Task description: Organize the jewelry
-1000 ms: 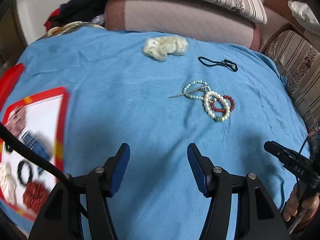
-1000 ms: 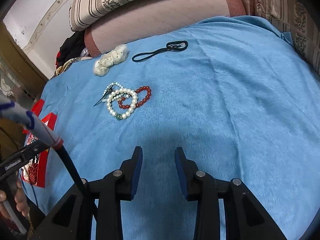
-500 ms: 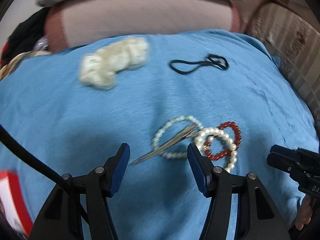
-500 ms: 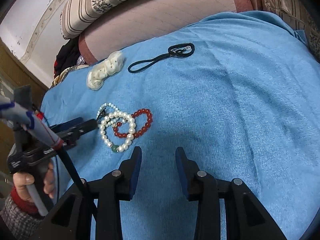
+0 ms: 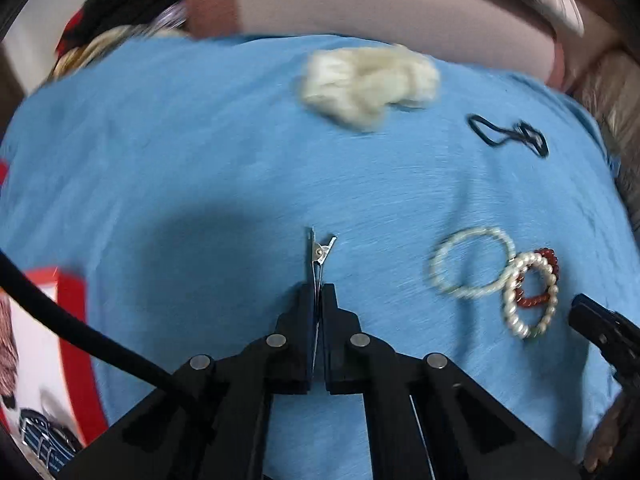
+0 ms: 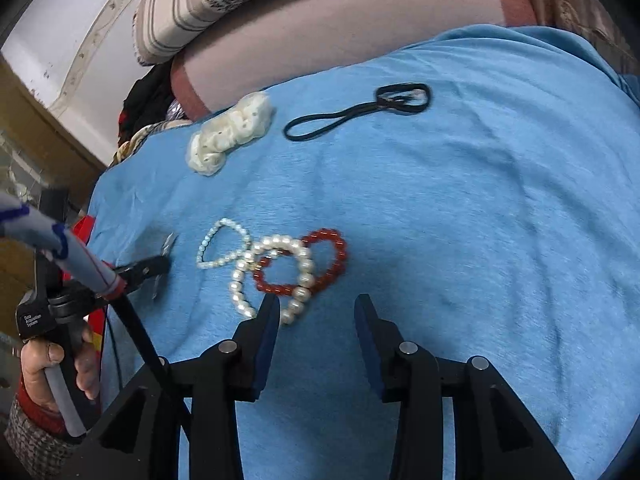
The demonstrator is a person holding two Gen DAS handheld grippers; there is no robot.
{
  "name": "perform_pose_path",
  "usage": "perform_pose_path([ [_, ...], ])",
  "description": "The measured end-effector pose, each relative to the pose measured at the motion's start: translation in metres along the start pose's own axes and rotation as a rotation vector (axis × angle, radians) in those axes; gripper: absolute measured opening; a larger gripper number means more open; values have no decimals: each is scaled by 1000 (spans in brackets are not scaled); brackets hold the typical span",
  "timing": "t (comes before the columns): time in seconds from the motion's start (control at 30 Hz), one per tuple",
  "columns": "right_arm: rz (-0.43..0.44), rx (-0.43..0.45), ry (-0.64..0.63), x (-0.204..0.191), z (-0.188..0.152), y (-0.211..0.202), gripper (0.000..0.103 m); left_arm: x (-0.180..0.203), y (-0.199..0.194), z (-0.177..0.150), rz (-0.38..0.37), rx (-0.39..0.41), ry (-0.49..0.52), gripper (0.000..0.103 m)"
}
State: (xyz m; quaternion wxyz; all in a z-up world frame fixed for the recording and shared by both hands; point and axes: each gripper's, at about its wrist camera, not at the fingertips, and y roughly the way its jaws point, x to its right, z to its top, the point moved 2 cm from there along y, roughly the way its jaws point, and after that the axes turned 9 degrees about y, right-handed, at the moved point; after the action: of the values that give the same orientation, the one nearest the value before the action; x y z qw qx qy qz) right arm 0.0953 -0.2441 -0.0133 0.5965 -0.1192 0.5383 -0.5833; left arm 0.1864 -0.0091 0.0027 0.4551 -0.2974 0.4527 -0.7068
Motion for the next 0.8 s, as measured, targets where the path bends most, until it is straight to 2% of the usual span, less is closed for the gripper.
perform_pose_path([
  [0.13,-42,-15,-23,-7,1,19,42,-13,-20,-17,12,26,-4,3],
  [0.23,-101,-8,-6,-2,-1,12,12,-6,-34,-25,-15,65,22,5],
  [0.27,-107,-3,12,3,-2,6,11,-6,-41,-26,-35,76,31,13],
  [0.3,-142,9,27,10,-5,-2,9,-3,-43,-26,-49,85,38,23],
  [0.37,-221,27,60,31,-14,-19,7,8,-50,-27,-72,108,56,36],
  [0.47,-254,24,133,62,-28,-40,7,26,-54,-25,-104,120,83,36],
  [0.53,-210,35,168,71,-33,-50,7,36,-50,-22,-120,113,93,37],
  [0.6,-120,41,159,68,-33,-55,13,43,-43,-16,-133,104,94,37],
  [0.67,-70,47,121,55,-31,-53,37,51,-31,-5,-157,88,90,37],
  [0.73,-2,37,66,32,-26,-42,49,57,-11,11,-188,56,80,37],
  [0.8,9,31,20,13,-21,-26,49,62,7,24,-197,37,80,37],
])
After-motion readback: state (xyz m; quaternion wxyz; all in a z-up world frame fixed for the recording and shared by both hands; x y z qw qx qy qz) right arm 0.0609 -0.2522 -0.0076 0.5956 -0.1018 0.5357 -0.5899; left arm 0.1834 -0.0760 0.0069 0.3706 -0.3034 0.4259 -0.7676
